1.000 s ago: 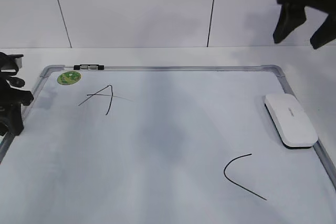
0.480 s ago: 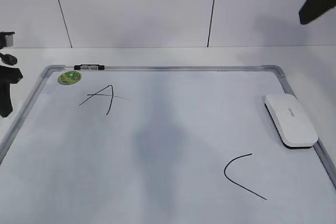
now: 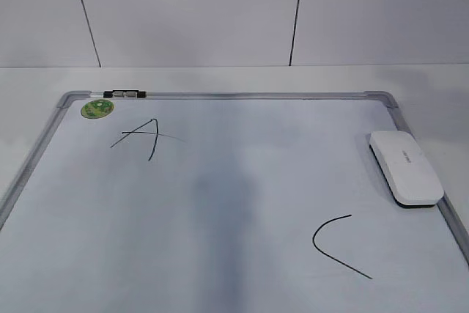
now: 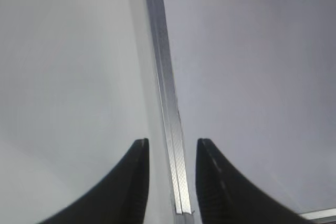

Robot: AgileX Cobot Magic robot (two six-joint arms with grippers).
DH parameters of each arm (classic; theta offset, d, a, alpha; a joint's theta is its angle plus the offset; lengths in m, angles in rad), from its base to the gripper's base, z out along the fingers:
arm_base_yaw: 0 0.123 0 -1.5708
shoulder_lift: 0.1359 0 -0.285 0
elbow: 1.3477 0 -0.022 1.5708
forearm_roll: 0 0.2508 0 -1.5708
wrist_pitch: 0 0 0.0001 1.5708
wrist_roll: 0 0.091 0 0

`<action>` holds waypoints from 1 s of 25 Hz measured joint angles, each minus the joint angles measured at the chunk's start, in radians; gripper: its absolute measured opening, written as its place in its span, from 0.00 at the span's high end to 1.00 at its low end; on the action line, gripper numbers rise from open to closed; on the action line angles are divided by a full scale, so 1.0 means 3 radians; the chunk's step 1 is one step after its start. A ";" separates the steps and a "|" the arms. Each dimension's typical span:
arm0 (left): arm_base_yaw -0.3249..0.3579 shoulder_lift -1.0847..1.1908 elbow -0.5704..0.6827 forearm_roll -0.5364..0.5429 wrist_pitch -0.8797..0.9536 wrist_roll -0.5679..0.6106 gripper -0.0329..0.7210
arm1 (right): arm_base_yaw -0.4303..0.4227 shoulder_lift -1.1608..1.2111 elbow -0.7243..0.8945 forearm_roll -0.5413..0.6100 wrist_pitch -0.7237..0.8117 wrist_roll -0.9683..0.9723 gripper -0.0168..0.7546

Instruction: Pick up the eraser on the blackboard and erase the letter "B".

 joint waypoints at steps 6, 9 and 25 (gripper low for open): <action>0.0000 -0.0953 0.0312 0.0007 0.0033 0.0000 0.66 | 0.0000 -0.0795 0.0131 0.0000 0.0027 0.0000 0.22; 0.0000 -0.1268 0.0403 0.0007 0.0054 0.0000 0.66 | 0.0000 -0.1179 0.0166 0.0000 0.0042 0.0000 0.22; 0.0000 -0.3683 0.1490 -0.0046 0.0158 0.0000 0.66 | 0.0000 -0.2387 0.0402 -0.0376 0.0093 -0.0064 0.22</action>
